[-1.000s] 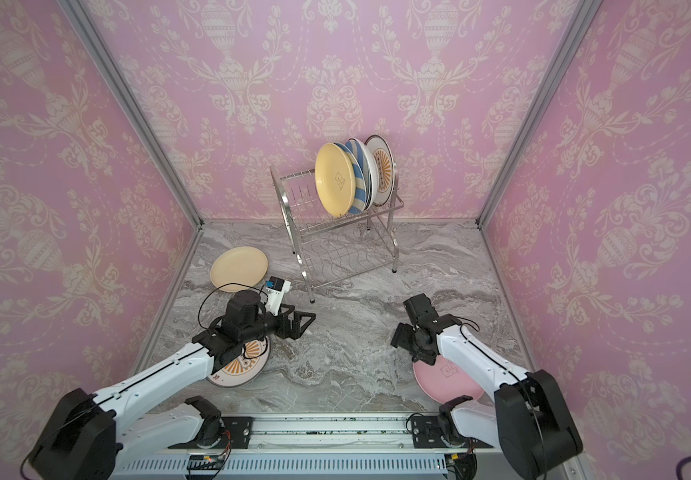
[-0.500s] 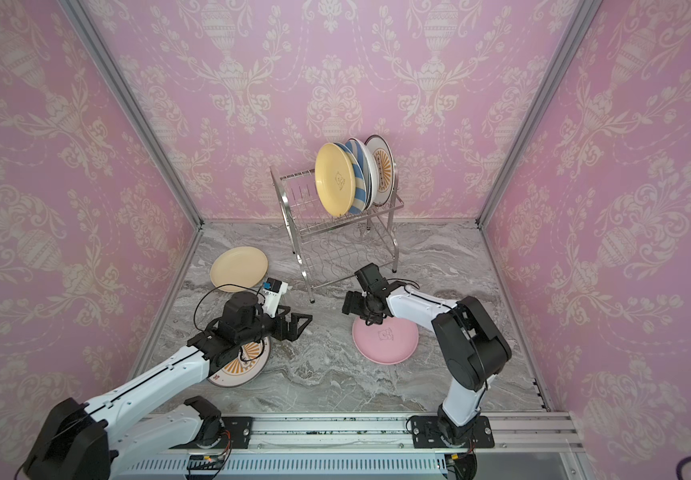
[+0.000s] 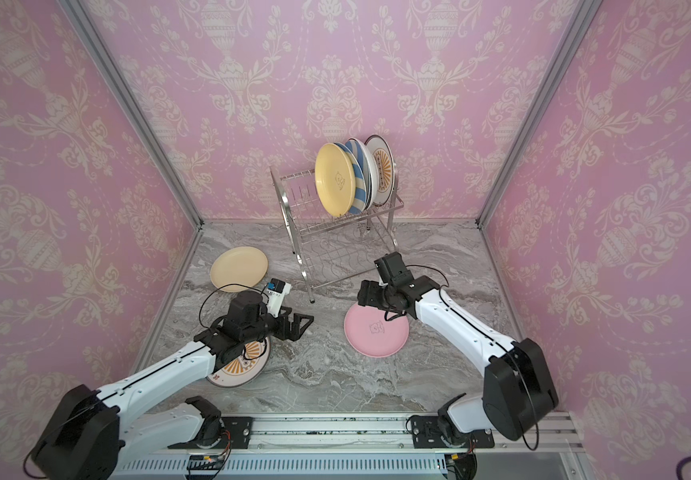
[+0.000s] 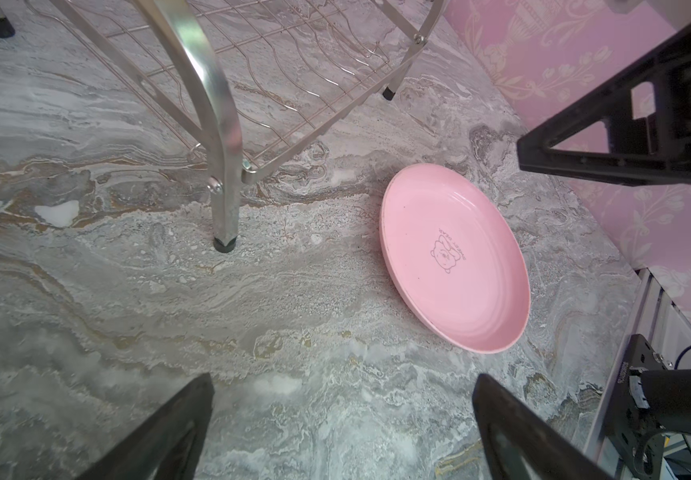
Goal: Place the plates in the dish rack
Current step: 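Position the right gripper fingers at the pink bear plate's rim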
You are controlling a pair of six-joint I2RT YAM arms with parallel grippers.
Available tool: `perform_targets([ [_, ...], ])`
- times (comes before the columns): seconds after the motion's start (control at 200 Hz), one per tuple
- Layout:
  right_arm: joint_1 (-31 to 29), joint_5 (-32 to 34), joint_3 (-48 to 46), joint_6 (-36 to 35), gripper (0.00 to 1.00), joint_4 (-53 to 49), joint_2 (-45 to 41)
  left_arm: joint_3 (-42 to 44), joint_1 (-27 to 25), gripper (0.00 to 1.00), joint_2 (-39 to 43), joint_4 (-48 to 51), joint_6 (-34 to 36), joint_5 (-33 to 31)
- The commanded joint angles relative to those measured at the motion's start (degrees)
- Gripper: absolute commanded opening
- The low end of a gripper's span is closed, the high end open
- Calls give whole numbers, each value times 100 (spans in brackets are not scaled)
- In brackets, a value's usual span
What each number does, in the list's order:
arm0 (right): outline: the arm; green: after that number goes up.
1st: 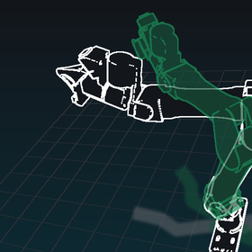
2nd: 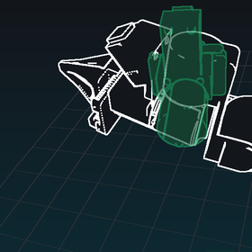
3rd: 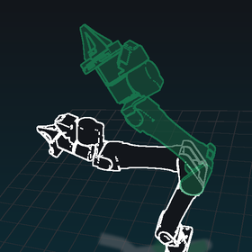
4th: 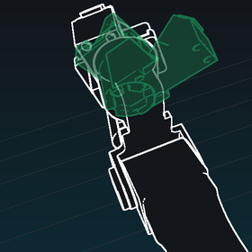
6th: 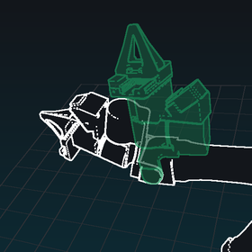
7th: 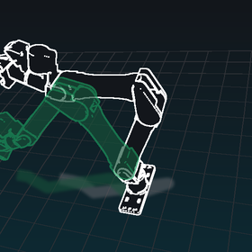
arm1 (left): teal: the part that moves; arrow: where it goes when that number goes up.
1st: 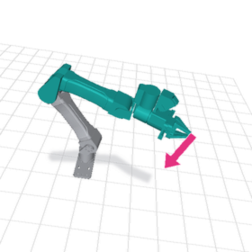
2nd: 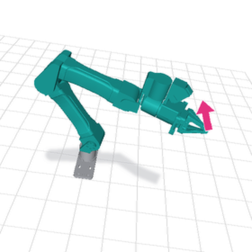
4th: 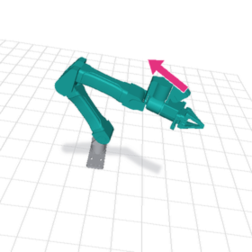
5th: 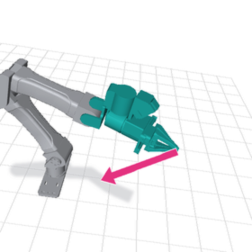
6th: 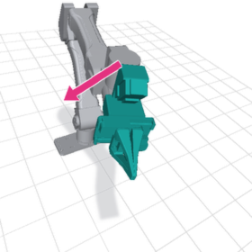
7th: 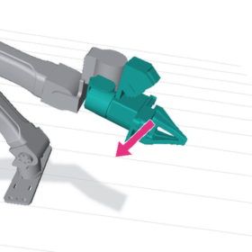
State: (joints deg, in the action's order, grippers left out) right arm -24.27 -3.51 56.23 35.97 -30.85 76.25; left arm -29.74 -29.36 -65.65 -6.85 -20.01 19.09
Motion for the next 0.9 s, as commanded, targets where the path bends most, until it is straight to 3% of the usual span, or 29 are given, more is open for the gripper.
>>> perform_targets([
  [0.0,536,368,-919,-73,78,-673,-897,13,19,99,-259,-812,-382,436],
  [0.13,849,331,-1821,154,74,-565,-1744,54,-63,99,-446,-953,-327,401],
  [0.255,885,-13,-2390,411,68,-185,-1866,32,-69,99,-493,-980,-236,317],
  [0.42,922,44,-2733,498,62,188,-2048,106,-121,99,-651,-1380,-341,629],
  [0.661,966,-302,-3110,631,55,1219,-1734,367,-240,99,-1026,-1971,-574,864],
  [0.896,1022,-447,-3209,664,54,1781,-1313,378,-273,99,-987,-1791,-462,836],
])
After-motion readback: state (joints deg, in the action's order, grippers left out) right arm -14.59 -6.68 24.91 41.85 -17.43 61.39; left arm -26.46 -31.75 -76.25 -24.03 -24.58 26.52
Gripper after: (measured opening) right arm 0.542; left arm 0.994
